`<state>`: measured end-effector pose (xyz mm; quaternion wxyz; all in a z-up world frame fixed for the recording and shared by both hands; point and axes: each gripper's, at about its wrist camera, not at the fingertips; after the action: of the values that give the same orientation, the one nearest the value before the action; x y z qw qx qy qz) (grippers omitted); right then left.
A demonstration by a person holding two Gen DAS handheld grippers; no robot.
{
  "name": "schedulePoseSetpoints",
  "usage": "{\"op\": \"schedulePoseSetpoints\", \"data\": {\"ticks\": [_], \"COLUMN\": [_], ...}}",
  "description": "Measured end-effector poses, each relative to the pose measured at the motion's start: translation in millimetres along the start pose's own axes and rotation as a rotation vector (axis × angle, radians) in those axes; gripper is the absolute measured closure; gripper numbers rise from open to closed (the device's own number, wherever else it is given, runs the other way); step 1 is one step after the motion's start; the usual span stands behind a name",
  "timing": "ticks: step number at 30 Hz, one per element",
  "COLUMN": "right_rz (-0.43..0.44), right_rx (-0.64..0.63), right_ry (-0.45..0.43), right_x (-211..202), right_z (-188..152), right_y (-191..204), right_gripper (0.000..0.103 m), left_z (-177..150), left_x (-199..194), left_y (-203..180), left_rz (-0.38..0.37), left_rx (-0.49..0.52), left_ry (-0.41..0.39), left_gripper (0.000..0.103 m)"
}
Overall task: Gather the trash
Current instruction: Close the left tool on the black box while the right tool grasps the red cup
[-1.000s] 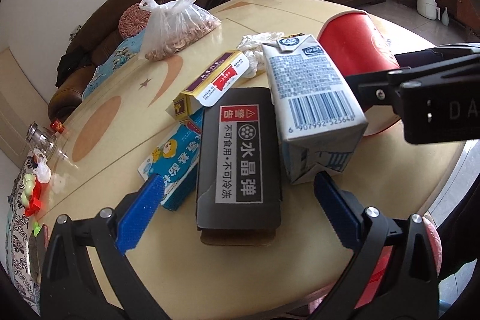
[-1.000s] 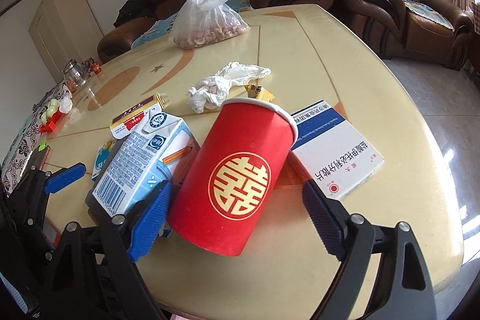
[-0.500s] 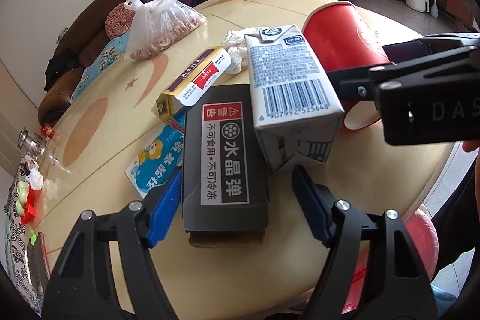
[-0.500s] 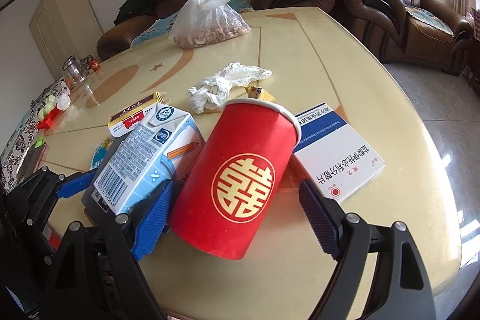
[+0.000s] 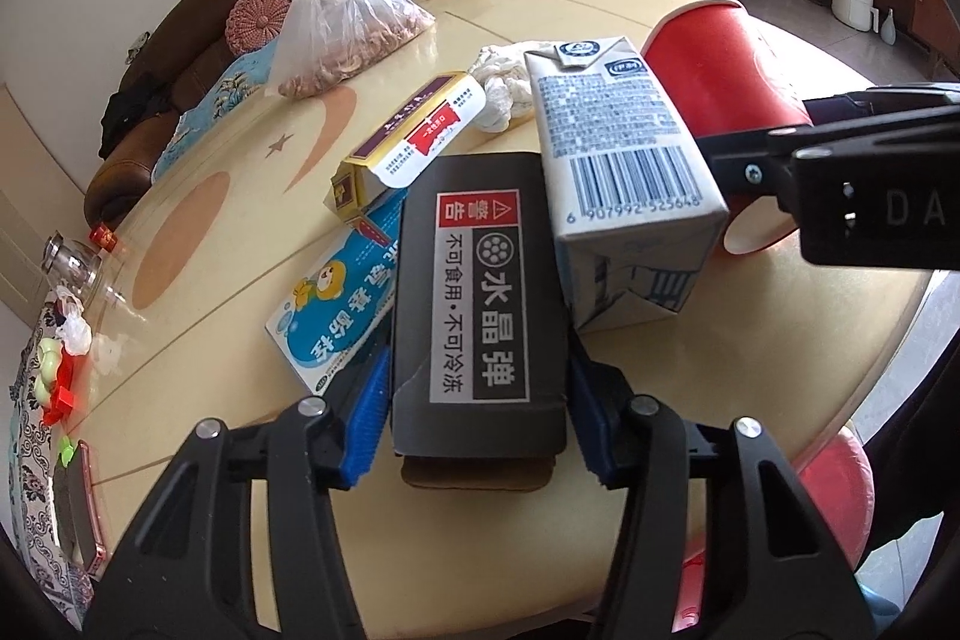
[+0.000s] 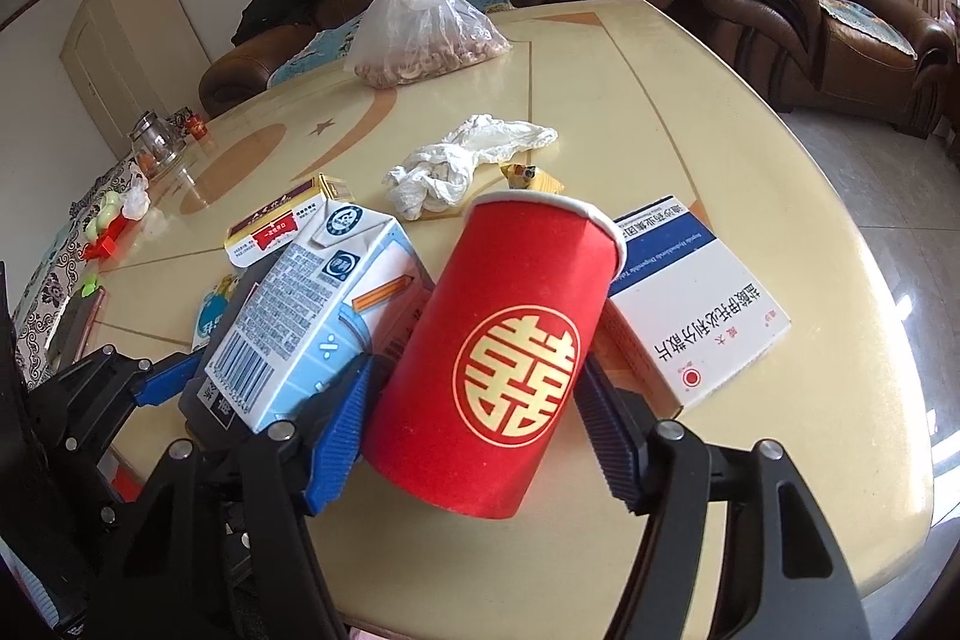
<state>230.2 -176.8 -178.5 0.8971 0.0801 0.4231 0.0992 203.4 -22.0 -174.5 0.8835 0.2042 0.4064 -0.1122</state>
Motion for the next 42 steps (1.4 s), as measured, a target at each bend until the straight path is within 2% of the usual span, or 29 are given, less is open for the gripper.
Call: {"op": "schedulePoseSetpoints", "data": {"ticks": [4,7,18,26,29,33,37,42], "right_rz": [-0.029,-0.064,-0.156,-0.155,-0.114,-0.022,-0.098,-0.064], "right_rx": [-0.009,-0.03,-0.097,-0.08,-0.062,-0.012,-0.127,-0.153], "right_ry": [-0.005,-0.014,-0.041,-0.054,-0.005,0.125,0.148,0.184], "right_x": [-5,-9,-28,-44,-47,-43,-62,-82], "right_z": [1,1,-5,-17,-16,-3,14,19], "right_y": [-1,0,2,-6,-9,-24,-23,-16], "right_gripper": [0.048,0.052,0.053,0.053,0.053,0.054,0.054,0.054], "left_z": [1,2,3,1,3,4,6,8], "left_x": [-4,-6,-16,-22,-23,-30,-42,-58], "left_y": [7,9,13,20,22,22,29,39], "left_rz": [-0.051,-0.041,-0.083,-0.08,-0.074,-0.079,-0.086,-0.094], "left_rx": [-0.067,-0.095,-0.154,-0.21,-0.217,-0.21,-0.23,-0.271], "left_ry": [0.009,-0.003,-0.005,-0.003,-0.004,-0.005,-0.013,-0.019], "left_gripper": [0.05,0.05,0.051,0.051,0.051,0.051,0.051,0.051]}}
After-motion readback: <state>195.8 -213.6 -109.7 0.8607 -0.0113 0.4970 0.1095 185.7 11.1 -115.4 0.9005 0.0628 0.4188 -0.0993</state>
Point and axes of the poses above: each gripper's, at about its wrist camera, not at the fingertips, and x roughly the way its jaws point, y to its left, z to its top, and after that the axes turned 4 degrees about -x, right-handed
